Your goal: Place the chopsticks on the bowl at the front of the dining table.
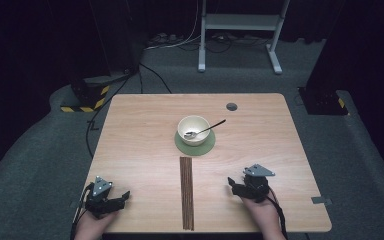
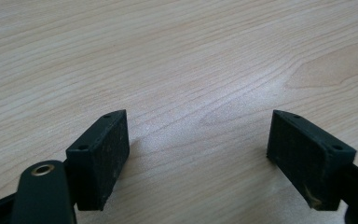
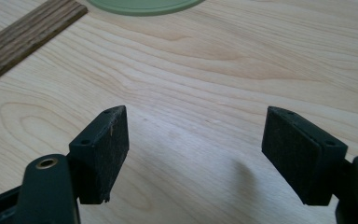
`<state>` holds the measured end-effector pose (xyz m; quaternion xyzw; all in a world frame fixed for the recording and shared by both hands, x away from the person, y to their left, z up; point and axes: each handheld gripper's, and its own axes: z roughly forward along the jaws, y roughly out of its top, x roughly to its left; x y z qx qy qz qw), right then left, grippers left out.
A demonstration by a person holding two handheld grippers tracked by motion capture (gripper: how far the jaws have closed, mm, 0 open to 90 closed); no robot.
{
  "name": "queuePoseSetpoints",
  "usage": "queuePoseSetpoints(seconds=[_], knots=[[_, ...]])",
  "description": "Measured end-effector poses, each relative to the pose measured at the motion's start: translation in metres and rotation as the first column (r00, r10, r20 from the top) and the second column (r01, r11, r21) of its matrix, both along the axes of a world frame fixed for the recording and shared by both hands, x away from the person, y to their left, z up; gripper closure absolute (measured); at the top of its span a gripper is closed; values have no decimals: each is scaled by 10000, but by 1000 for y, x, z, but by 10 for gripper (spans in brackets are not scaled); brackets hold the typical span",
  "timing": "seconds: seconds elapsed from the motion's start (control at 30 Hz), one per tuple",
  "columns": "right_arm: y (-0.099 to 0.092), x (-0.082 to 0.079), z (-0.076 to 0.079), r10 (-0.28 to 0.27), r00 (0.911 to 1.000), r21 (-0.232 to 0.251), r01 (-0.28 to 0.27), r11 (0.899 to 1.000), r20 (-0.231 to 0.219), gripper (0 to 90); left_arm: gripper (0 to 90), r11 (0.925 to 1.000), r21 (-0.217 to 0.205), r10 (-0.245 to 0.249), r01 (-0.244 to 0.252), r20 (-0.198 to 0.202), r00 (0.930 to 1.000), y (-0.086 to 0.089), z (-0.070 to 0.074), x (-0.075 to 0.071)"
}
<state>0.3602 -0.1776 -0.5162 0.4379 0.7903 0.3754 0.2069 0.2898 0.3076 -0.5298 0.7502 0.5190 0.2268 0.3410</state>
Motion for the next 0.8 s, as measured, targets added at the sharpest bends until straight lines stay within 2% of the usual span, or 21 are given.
queuePoseSetpoints(seconds=[0.07, 0.2, 0.33, 0.4, 0.57, 0.67, 0.8], knots=[[3, 0, 0, 78, 9999, 24, -78, 10000, -98, 243, 210, 10000, 0, -12, 12, -2, 10000, 0, 0, 0], [15, -2, 0, 435, 9991, -65, -435, 9990, 3, 248, 210, 10000, -8, -51, 51, 5, 10000, 0, 0, 0], [32, -1, 1, 776, 9969, -13, -776, 9970, -151, 271, 210, 10000, -12, -52, 52, -7, 10000, 0, 0, 0], [44, -3, 1, 1156, 9933, -78, -1156, 9933, -86, 298, 210, 10000, -3, -34, 34, -20, 10000, 0, 0, 0], [64, -3, 0, 1629, 9863, -148, -1633, 9865, -249, 324, 210, 10000, 11, -79, 79, -35, 10000, 1, 0, 0], [81, -6, 0, 2012, 9786, 120, -2009, 9795, -439, 360, 209, 9999, 71, -136, 137, -73, 9999, 1, 1, 0], [92, -8, 1, 2254, 9728, 278, -2241, 9742, -528, 387, 210, 9998, 63, -184, 184, -49, 9998, 1, 0, 0]])
